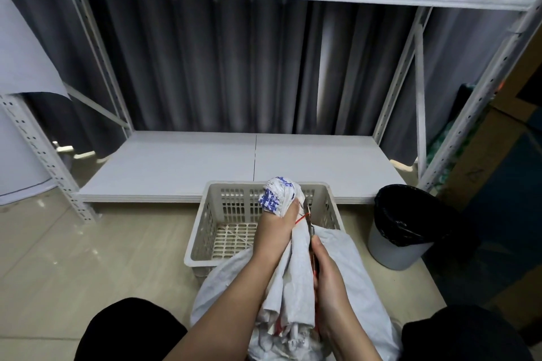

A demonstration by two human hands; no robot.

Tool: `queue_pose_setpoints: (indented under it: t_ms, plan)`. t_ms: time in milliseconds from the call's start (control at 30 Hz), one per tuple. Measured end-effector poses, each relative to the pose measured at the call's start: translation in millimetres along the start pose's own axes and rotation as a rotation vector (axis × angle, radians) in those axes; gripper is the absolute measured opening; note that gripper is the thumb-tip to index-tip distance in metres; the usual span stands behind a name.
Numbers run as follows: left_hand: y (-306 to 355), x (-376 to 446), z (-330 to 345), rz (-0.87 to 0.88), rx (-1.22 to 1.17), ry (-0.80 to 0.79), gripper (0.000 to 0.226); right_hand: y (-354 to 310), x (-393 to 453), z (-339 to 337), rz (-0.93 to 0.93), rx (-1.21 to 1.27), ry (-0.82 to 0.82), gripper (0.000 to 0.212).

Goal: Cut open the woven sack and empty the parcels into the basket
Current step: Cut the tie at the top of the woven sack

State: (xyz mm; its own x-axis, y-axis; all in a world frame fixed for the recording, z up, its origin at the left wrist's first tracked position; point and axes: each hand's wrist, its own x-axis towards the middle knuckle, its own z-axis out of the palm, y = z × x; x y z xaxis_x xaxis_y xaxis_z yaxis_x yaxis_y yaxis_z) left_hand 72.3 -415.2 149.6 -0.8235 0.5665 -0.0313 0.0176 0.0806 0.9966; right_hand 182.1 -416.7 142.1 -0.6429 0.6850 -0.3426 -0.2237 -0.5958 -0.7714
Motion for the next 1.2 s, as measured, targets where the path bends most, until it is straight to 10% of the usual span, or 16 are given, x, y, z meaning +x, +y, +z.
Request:
queue_pose_setpoints:
  t_ms: [233,400,1200]
  plan:
    - [0,5,-2,-0.008,-0.060,0.023,0.028,14,-12,-6,0.123,-0.019,-0.002,0.072]
    - [1,3,-2,-0.028,-0.062,0.007,0.026,14,-12,-6,0.075,0.036,-0.033,0.042]
    - [6,1,-1,0.012,0.071,-0.012,0.022,-6,-11,-12,0.086,-0.059,-0.012,0.059]
